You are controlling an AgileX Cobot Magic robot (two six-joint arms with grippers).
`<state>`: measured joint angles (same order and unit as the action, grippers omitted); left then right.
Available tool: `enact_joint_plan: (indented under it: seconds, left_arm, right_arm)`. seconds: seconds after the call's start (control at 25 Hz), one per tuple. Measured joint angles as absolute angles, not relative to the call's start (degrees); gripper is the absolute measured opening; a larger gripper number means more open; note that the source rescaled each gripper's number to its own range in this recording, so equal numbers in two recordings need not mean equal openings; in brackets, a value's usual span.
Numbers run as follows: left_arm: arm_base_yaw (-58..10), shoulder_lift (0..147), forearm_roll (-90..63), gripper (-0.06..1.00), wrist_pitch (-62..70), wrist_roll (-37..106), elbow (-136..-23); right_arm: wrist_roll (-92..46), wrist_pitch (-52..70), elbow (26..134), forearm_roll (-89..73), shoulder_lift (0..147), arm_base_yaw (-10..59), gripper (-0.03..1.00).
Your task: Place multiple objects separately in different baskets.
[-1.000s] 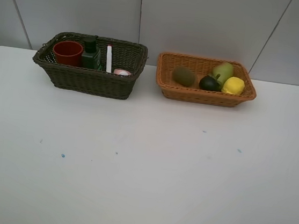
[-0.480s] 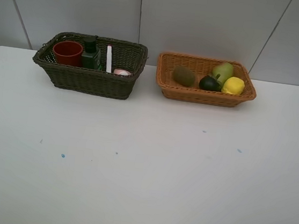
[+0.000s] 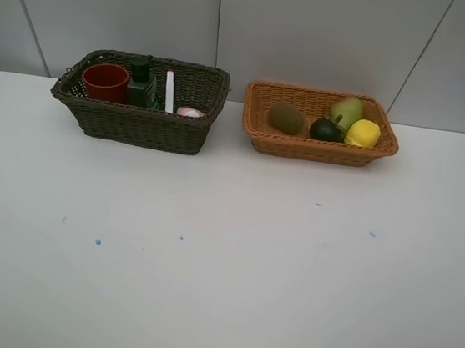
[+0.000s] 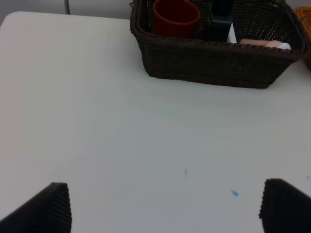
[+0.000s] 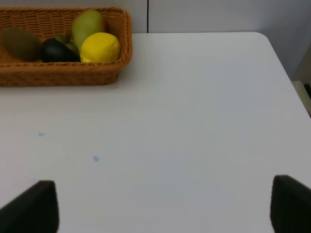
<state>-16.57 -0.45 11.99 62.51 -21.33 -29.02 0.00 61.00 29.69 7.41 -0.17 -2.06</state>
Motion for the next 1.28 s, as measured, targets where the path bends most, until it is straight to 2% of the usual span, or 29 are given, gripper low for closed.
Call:
enact_joint_plan:
  seconds: [0.36, 0.76, 1.08, 1.28]
  left_arm:
    - [-9.98, -0.45, 10.15, 1.00, 62.28, -17.92, -29.02]
    - [-8.22, -0.45, 6.46, 1.00, 61.66, -13.08, -29.02]
    - [5.00, -0.45, 2.39, 1.00, 61.36, -7.62, -28.78]
    - [6.02, -0.45, 0.63, 1.00, 61.27, -5.00, -28.77]
  right_arm:
    - [0.00, 61.00, 29.69, 7.41, -0.17, -2.06, 0.94]
    - [0.00, 61.00, 29.69, 7.41, -0.17, -2.06, 0.94]
    - [0.00, 61.00, 29.69, 7.41, -0.17, -2.06, 0.94]
    - [0.00, 61.00, 29.69, 7.41, -0.17, -2.06, 0.94]
